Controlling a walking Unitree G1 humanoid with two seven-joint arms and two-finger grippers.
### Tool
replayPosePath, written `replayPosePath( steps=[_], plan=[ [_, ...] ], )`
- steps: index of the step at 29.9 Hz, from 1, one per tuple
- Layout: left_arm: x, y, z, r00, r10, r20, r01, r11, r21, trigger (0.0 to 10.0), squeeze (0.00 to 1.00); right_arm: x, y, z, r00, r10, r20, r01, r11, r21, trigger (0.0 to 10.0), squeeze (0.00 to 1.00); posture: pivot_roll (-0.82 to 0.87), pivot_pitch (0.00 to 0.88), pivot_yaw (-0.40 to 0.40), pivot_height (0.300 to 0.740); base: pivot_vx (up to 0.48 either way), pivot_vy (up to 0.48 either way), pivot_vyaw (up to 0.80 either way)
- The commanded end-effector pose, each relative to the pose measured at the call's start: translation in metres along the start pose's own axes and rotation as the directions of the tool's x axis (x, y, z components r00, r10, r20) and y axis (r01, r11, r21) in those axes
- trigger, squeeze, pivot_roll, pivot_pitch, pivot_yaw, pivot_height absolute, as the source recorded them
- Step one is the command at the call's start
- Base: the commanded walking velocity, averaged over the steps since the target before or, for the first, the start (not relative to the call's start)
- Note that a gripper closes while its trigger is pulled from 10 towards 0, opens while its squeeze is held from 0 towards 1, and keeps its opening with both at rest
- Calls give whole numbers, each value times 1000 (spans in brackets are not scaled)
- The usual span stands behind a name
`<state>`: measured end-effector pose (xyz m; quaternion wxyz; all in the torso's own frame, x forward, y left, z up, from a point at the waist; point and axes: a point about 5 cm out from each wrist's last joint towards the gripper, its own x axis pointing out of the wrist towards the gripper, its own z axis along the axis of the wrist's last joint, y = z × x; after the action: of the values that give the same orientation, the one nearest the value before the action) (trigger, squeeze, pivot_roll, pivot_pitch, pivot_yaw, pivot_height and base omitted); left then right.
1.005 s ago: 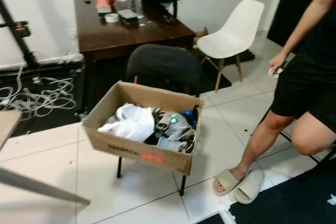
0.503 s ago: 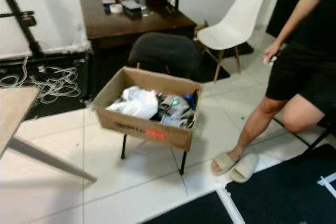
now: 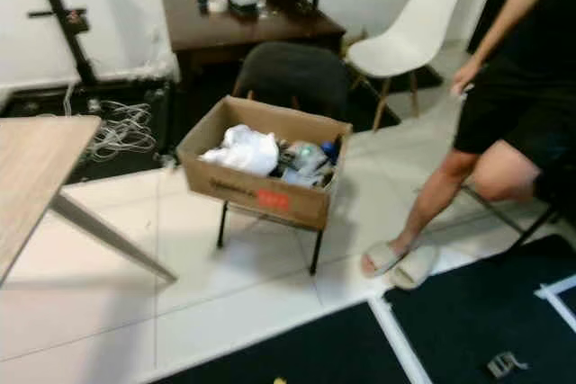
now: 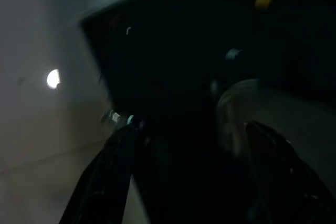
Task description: Picking trash to rubbish bin
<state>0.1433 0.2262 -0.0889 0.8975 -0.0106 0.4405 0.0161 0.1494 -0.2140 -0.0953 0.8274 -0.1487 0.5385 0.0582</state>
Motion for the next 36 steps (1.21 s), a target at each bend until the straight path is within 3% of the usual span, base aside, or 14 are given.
replayPosePath(
  steps=[1, 7, 8, 9, 12, 15, 17, 21, 23, 24, 25, 27, 31, 36],
  plan=[
    [3, 5, 21, 995, -65, 80, 67, 998, -21, 10000, 0, -1, 1, -8, 1000, 5, -24, -5, 1000, 4, 10000, 0, -83, 169, 22, 740, 0, 0, 0],
    [6, -5, 69, 908, -348, 234, 353, 935, 24, 10000, 0, -1, 1, -10, 1000, 5, -29, -5, 1000, 2, 10000, 0, -74, 172, 16, 740, 0, 0, 0],
    [1, -10, 90, 786, -525, 327, 539, 840, 52, 10000, 0, -1, 0, -10, 1000, 6, -29, -6, 1000, -1, 10000, 0, -71, 172, 15, 740, 0, 0, 0],
    [1, -10, 90, 786, -525, 327, 539, 840, 52, 10000, 0, -1, 0, -10, 1000, 6, -29, -6, 1000, -1, 10000, 0, -71, 172, 15, 740, 0, 0, 0],
    [-11, -14, 115, 593, -680, 431, 712, 693, 114, 10000, 0, -1, 0, -9, 1000, 6, -28, -6, 1000, -4, 10000, 0, -71, 172, 14, 740, 0, 0, 0],
    [-40, -26, 148, 259, -823, 505, 852, 441, 283, 10000, 0, -1, 0, -8, 1000, 6, -25, -6, 1000, -6, 10000, 0, -73, 172, 13, 740, 0, 0, 0],
    [-57, -36, 168, 114, -837, 535, 853, 359, 380, 10000, 0, -1, 0, -7, 1000, 6, -23, -6, 1000, -7, 10000, 0, -74, 171, 13, 740, 0, 0, 0],
    [-65, -41, 197, 61, -768, 637, 813, 408, 414, 10000, 0, -1, 0, -6, 1000, 6, -18, -7, 1000, -7, 10000, 0, -76, 172, 12, 740, 0, 0, 0],
    [-75, -38, 239, 20, -614, 789, 760, 522, 386, 10000, 0, 0, -1, -4, 1000, 7, -15, -7, 1000, -17, 10000, 0, -78, 171, 9, 740, 0, 0, 0],
    [-75, -31, 263, 40, -490, 871, 720, 619, 315, 10000, 0, 0, -1, -3, 1000, 13, -9, -13, 1000, -17, 10000, 0, -78, 172, 8, 740, 0, 0, 0],
    [-75, -31, 263, 40, -490, 871, 720, 619, 315, 10000, 0, 0, -1, -3, 1000, 13, -9, -13, 1000, -17, 10000, 0, -78, 172, 8, 740, 0, 0, 0],
    [-69, -14, 294, 187, -232, 955, 589, 804, 80, 10000, 0, 0, 0, -4, 1000, 20, -18, -20, 999, -35, 10000, 0, -75, 173, 5, 740, 0, 0, 313],
    [-74, -5, 306, 259, -100, 961, 477, 878, -37, 10000, 0, 0, 3, -5, 999, 29, -24, -29, 999, -36, 10000, 0, -88, 175, 8, 740, 0, 0, 703],
    [-88, -19, 318, 245, -167, 955, 342, 937, 76, 10000, 0, 0, 7, -6, 999, 34, -24, -36, 998, -47, 10000, 0, -87, 178, 7, 740, 0, 0, 729]
  ],
)
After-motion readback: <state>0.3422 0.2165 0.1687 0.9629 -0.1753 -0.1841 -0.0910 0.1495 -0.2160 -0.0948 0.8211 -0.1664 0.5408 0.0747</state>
